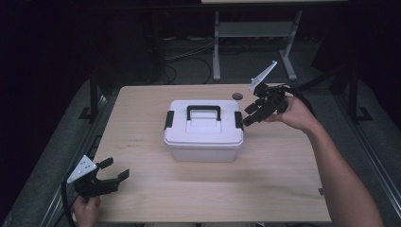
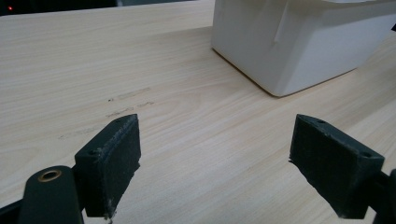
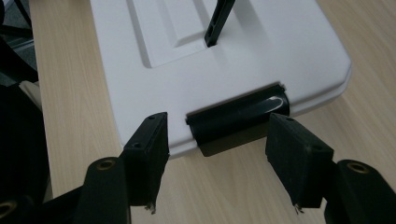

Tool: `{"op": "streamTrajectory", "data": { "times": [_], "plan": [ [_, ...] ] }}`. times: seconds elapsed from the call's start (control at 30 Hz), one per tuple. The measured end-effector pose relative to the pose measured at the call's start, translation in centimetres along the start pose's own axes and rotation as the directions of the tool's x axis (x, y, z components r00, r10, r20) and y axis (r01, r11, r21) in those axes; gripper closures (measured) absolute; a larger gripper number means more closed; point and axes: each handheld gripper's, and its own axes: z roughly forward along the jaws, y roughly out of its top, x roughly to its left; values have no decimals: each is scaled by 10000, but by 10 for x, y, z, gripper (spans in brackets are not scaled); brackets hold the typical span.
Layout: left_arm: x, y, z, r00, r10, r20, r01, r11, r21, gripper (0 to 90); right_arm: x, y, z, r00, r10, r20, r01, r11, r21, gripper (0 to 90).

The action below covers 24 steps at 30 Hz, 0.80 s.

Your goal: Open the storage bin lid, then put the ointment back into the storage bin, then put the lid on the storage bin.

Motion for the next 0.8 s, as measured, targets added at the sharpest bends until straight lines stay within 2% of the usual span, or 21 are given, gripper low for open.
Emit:
{"op": "streamTrajectory", "data": {
  "times": [0.4,0.8],
  "plan": [
    [-1,1,1,10000,27,-19,-27,10000,9,157,3,-15,1,9998,202,-4,-202,9995,239,388],
    [-2,0,1,10000,28,22,-29,10000,15,157,4,-27,3,9994,328,73,-330,9992,229,388]
  ]
}}
